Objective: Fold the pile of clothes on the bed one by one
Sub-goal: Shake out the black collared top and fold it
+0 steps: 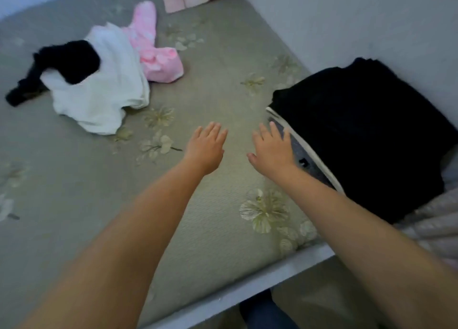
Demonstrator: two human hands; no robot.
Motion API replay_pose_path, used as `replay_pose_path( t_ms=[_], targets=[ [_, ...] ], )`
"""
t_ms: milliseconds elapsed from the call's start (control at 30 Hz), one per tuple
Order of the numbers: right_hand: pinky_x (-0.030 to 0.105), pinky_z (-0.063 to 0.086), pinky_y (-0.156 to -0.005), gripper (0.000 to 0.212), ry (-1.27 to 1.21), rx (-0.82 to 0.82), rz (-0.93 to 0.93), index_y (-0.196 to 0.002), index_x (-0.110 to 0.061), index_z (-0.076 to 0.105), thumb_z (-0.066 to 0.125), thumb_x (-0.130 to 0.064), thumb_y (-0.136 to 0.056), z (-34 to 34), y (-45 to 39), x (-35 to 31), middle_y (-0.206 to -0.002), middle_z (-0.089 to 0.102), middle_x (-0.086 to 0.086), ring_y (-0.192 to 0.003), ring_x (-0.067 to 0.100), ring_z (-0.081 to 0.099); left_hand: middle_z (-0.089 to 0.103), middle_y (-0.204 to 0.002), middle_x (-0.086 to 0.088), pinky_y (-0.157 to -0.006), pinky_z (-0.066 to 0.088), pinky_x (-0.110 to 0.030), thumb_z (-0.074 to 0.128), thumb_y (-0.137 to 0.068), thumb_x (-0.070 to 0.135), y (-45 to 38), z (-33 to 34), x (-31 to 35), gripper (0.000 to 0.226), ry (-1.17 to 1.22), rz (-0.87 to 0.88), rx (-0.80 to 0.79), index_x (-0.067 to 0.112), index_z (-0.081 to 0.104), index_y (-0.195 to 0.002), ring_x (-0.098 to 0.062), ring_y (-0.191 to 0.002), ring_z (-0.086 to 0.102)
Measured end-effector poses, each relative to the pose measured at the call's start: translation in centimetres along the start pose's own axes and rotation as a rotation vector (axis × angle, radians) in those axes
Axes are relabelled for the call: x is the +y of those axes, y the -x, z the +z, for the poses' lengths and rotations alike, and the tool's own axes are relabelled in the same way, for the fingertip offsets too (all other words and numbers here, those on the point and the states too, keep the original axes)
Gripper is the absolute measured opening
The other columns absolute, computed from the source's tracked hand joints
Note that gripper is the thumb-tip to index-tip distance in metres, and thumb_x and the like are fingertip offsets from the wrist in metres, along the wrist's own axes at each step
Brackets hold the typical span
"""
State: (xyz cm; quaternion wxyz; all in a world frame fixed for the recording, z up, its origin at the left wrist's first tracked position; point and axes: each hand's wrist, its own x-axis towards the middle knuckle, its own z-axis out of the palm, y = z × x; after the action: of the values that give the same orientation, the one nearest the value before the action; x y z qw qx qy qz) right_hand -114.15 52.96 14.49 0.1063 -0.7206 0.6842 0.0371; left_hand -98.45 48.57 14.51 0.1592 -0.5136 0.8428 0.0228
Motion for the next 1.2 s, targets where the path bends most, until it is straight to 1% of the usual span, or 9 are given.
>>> replay_pose_path(
  t_ms=[200, 333, 533, 633, 733, 867, 1067, 1133, 1200],
  targets=[
    [0.051, 0.009, -0.112, 0.065, 0.032, 0.026, -0.355, -0.143, -0.013, 0.023, 0.045, -0.043, -0.091, -0.4, 4.4, -20.8, -0.153, 0.017, 0.009, -0.141, 0.03, 0.011, 0.008, -0.155, -0.006, -0.114, 0.003, -0.038, 0.034, -0.097, 0.027, 19.7, 4.2, -12.8, 0.054, 0.214, -0.411, 0.047, 0.014, 0.013, -0.146, -0.019, -0.143, 0.003],
    [0.05, 0.008, -0.112, 0.062, 0.062, 0.016, -0.624, -0.143, -0.013, 0.024, 0.043, -0.042, -0.092, 0.9, 11.1, -35.1, -0.153, 0.018, 0.01, -0.141, 0.029, 0.011, 0.009, -0.155, -0.008, -0.113, 0.008, -0.041, 0.033, -0.097, 0.03, 35.8, 8.3, -19.1, 0.051, 0.234, -0.687, 0.016, 0.018, 0.018, -0.145, -0.022, -0.142, 0.005],
    [0.045, 0.013, -0.112, 0.056, 0.072, 0.034, -0.987, -0.141, -0.011, 0.027, 0.037, -0.041, -0.095, 2.3, 21.2, -53.7, -0.153, 0.018, 0.009, -0.141, 0.026, 0.015, 0.027, -0.147, -0.009, -0.107, 0.022, -0.041, 0.035, -0.095, 0.034, 58.4, 12.5, -25.0, 0.05, 0.244, -1.107, -0.01, 0.013, 0.026, -0.14, -0.023, -0.136, 0.022],
    [0.043, 0.015, -0.112, 0.055, 0.068, 0.026, -1.137, -0.141, -0.012, 0.027, 0.036, -0.041, -0.095, 2.5, 25.3, -62.0, -0.152, 0.019, 0.008, -0.141, 0.025, 0.016, 0.031, -0.145, -0.008, -0.104, 0.025, -0.039, 0.037, -0.094, 0.036, 66.7, 14.0, -27.1, 0.05, 0.296, -1.319, 0.043, 0.014, 0.029, -0.138, -0.022, -0.134, 0.026],
    [0.042, 0.014, -0.112, 0.055, 0.07, -0.014, -1.263, -0.141, -0.014, 0.026, 0.036, -0.042, -0.095, 2.9, 28.7, -70.1, -0.153, 0.017, 0.006, -0.141, 0.024, 0.013, 0.029, -0.147, -0.008, -0.106, 0.023, -0.04, 0.037, -0.094, 0.038, 73.1, 15.5, -29.4, 0.052, 0.372, -1.49, 0.092, 0.014, 0.028, -0.139, -0.021, -0.136, 0.024],
    [0.042, 0.015, -0.111, 0.055, 0.078, -0.017, -1.389, -0.141, -0.015, 0.027, 0.037, -0.043, -0.094, 4.3, 32.2, -80.4, -0.153, 0.018, 0.005, -0.141, 0.023, 0.015, 0.032, -0.144, -0.008, -0.105, 0.024, -0.04, 0.038, -0.093, 0.04, 80.5, 17.4, -34.1, 0.052, 0.359, -1.636, 0.096, 0.015, 0.03, -0.138, -0.023, -0.133, 0.028],
    [0.042, 0.021, -0.107, 0.049, 0.069, -0.038, -1.452, -0.132, -0.013, 0.037, 0.038, -0.043, -0.093, 6.1, 35.6, -95.9, -0.143, 0.033, 0.005, -0.134, 0.021, 0.026, 0.039, -0.136, -0.007, -0.101, 0.029, -0.039, 0.041, -0.092, 0.039, 89.6, 19.2, -43.6, 0.045, 0.32, -1.766, 0.073, 0.017, 0.038, -0.131, -0.025, -0.128, 0.032],
    [0.044, 0.019, -0.109, 0.051, 0.051, -0.028, -1.459, -0.134, -0.013, 0.035, 0.036, -0.044, -0.094, 6.7, 36.7, -100.5, -0.145, 0.03, 0.006, -0.136, 0.023, 0.023, 0.038, -0.138, -0.008, -0.103, 0.027, -0.04, 0.041, -0.092, 0.038, 92.4, 20.0, -46.5, 0.044, 0.28, -1.788, 0.079, 0.015, 0.038, -0.13, -0.025, -0.13, 0.03],
    [0.046, 0.011, -0.112, 0.055, 0.034, 0.002, -1.475, -0.14, -0.014, 0.027, 0.031, -0.045, -0.095, 7.5, 37.8, -104.7, -0.152, 0.02, 0.007, -0.141, 0.025, 0.013, 0.027, -0.147, -0.01, -0.11, 0.018, -0.042, 0.038, -0.094, 0.038, 95.3, 20.9, -49.1, 0.049, 0.25, -1.812, 0.081, 0.013, 0.032, -0.136, -0.025, -0.138, 0.019]
  ],
)
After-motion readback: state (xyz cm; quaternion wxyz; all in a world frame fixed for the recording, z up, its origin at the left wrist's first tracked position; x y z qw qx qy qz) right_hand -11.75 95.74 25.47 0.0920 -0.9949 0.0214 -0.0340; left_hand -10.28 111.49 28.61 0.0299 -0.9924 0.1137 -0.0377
